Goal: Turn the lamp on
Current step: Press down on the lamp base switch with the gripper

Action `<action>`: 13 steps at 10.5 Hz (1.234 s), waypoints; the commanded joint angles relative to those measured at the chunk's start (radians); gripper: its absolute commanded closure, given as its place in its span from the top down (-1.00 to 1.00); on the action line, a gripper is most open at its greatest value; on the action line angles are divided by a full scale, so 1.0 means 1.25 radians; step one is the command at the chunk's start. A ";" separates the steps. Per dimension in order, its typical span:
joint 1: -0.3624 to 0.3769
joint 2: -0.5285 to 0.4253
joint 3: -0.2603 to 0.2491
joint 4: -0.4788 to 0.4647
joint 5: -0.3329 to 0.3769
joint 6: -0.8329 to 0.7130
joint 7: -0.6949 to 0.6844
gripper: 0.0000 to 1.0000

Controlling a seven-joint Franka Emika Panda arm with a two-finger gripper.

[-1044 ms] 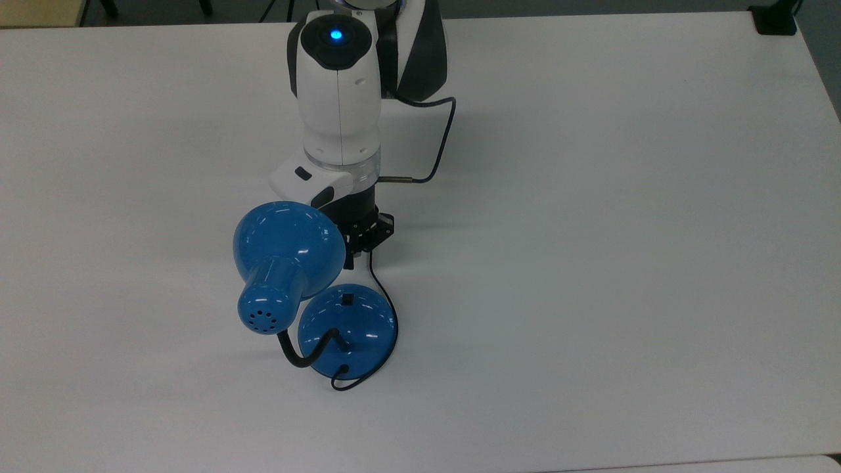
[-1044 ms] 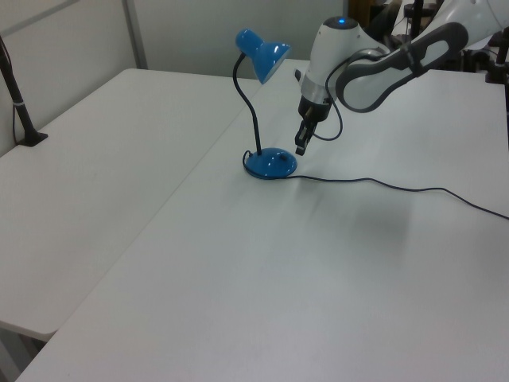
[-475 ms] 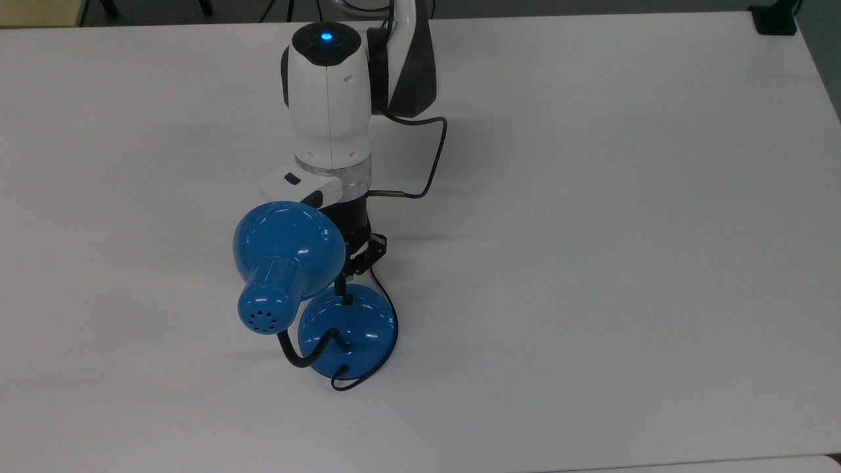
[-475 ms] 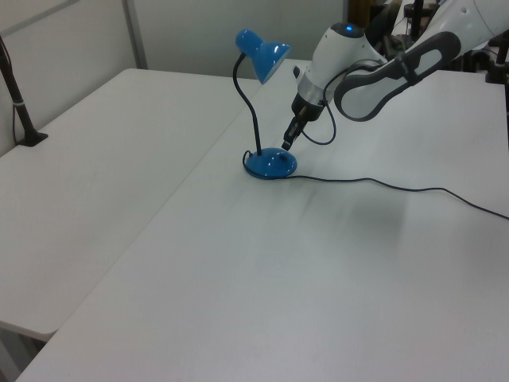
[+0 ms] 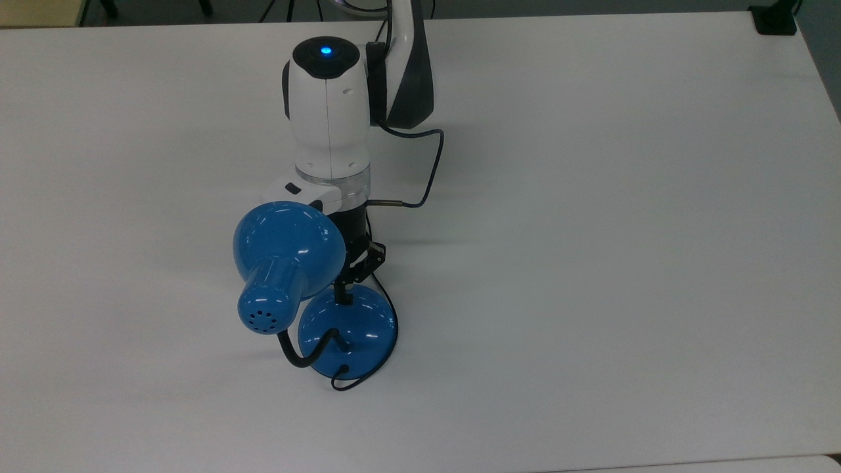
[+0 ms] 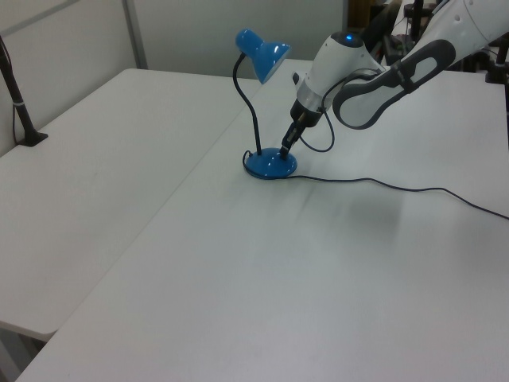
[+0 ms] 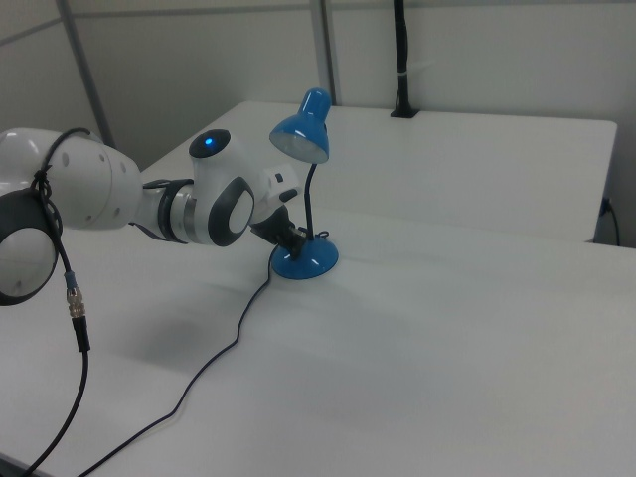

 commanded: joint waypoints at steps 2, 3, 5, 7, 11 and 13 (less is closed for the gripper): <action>0.000 0.016 -0.003 0.004 -0.009 0.019 0.011 -1.00; 0.000 0.021 -0.003 0.006 -0.009 0.019 0.010 -1.00; 0.000 0.037 -0.002 0.019 -0.010 0.057 0.008 -1.00; -0.009 0.037 -0.003 0.020 -0.010 0.069 0.003 -1.00; -0.011 0.003 -0.001 0.013 -0.009 0.057 0.003 -1.00; -0.005 -0.084 0.005 -0.053 -0.008 -0.033 0.004 -1.00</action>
